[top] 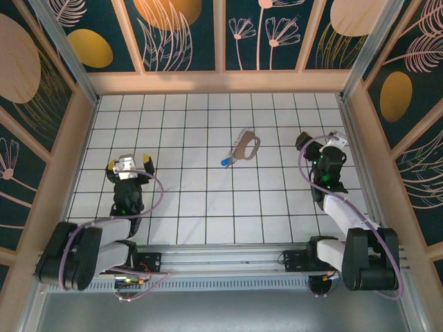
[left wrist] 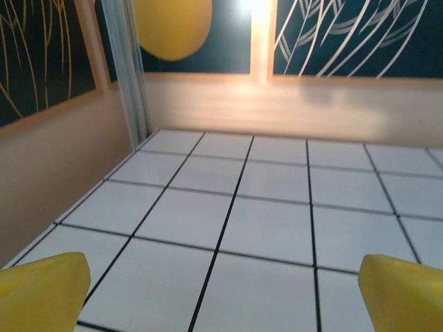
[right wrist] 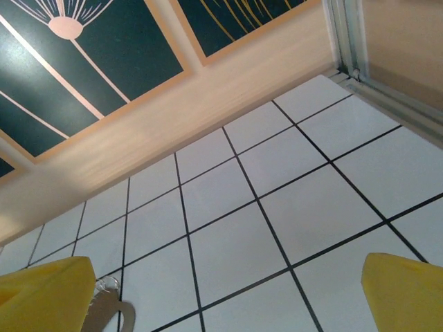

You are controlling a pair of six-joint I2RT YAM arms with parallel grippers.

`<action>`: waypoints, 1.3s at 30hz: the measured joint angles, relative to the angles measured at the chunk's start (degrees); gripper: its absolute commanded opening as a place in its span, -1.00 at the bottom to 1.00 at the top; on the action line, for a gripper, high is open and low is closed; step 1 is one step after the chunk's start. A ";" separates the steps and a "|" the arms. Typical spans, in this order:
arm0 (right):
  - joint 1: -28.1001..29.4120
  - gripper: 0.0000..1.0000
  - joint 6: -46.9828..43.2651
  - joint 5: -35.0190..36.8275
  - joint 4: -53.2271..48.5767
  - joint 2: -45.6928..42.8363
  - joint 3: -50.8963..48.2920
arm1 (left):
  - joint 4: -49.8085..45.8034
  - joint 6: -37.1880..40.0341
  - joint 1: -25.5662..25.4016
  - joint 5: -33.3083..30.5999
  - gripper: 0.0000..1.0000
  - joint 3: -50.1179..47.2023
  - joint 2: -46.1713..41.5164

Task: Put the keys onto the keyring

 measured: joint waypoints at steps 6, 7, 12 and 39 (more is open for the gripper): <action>0.00 0.98 -5.25 0.98 4.13 1.66 -1.79 | 13.75 1.22 2.36 2.54 0.98 -0.39 13.33; 0.00 0.98 -6.36 1.11 5.38 2.93 -1.97 | 15.47 1.16 3.08 3.19 0.98 -0.42 14.88; 0.00 0.98 -11.43 2.40 9.44 10.54 -2.12 | 16.33 0.98 5.33 5.64 0.97 1.70 17.09; -2.84 0.98 -18.32 -5.66 35.89 24.15 -11.50 | 4.94 -2.54 9.70 12.66 0.97 8.96 17.05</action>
